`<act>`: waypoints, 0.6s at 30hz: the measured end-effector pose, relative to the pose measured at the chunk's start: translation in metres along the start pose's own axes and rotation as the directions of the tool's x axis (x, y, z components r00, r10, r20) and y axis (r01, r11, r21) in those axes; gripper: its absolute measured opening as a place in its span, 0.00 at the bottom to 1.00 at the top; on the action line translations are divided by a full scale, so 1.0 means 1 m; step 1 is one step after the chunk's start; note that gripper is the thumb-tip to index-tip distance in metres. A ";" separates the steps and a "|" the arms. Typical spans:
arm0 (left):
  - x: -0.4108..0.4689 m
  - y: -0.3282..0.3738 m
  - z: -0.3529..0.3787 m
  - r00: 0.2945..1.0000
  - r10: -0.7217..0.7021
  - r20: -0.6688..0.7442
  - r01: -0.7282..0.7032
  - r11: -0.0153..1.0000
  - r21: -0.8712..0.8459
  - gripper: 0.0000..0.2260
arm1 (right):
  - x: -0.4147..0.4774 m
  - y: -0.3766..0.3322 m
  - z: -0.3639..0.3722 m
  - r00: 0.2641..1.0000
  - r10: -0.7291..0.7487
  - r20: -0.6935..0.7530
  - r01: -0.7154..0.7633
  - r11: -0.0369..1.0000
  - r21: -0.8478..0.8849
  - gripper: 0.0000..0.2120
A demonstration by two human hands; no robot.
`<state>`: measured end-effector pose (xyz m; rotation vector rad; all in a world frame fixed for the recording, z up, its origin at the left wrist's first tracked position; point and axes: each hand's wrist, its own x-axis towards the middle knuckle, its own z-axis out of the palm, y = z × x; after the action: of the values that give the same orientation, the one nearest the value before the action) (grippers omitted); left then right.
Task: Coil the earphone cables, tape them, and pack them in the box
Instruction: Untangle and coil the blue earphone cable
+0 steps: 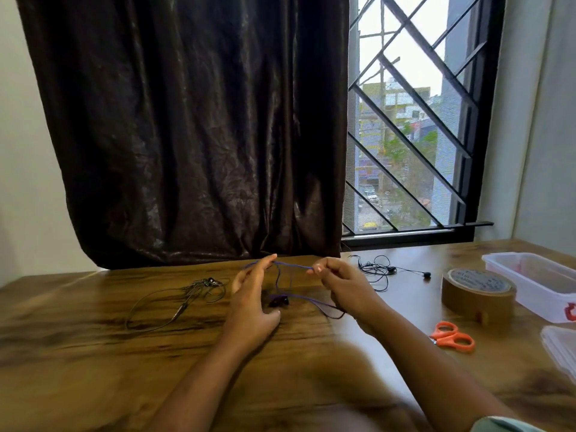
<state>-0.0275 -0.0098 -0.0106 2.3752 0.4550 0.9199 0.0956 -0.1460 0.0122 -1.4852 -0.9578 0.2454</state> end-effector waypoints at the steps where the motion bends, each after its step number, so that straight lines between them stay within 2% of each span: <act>1: 0.001 -0.001 0.001 1.000 -0.012 -0.021 0.012 1.000 -0.009 0.38 | 0.000 0.001 0.000 1.000 0.003 0.022 -0.002 0.998 -0.059 0.08; 4: 0.003 -0.004 -0.001 0.987 -0.039 -0.158 0.033 0.999 -0.043 0.28 | 0.000 0.006 -0.002 0.997 0.017 0.080 0.008 0.954 -0.299 0.03; 6: 0.004 -0.004 -0.005 0.967 -0.033 -0.253 0.031 0.999 -0.011 0.20 | -0.001 0.008 -0.003 0.994 0.052 0.096 -0.013 0.929 -0.369 0.06; 10: 0.006 -0.009 -0.007 0.957 -0.109 -0.268 0.155 0.975 0.158 0.09 | -0.007 -0.003 -0.003 0.972 0.189 0.142 -0.180 0.981 -0.077 0.08; 13: 0.006 -0.016 -0.002 0.955 -0.166 -0.245 0.210 0.963 0.167 0.10 | -0.014 -0.013 -0.006 0.931 0.248 0.267 -0.293 0.945 0.146 0.13; 15: 0.006 -0.018 -0.001 0.954 -0.175 -0.245 0.221 0.959 0.178 0.07 | -0.016 -0.016 -0.006 0.902 0.261 0.343 -0.354 0.904 0.242 0.14; 18: 0.007 -0.015 -0.004 0.951 -0.176 -0.256 0.242 0.936 0.255 0.04 | -0.015 -0.015 -0.006 0.925 0.220 0.311 -0.329 0.872 0.362 0.13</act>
<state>-0.0273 0.0071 -0.0134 2.4147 0.9729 1.0934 0.0839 -0.1626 0.0207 -1.2096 -0.8294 0.8224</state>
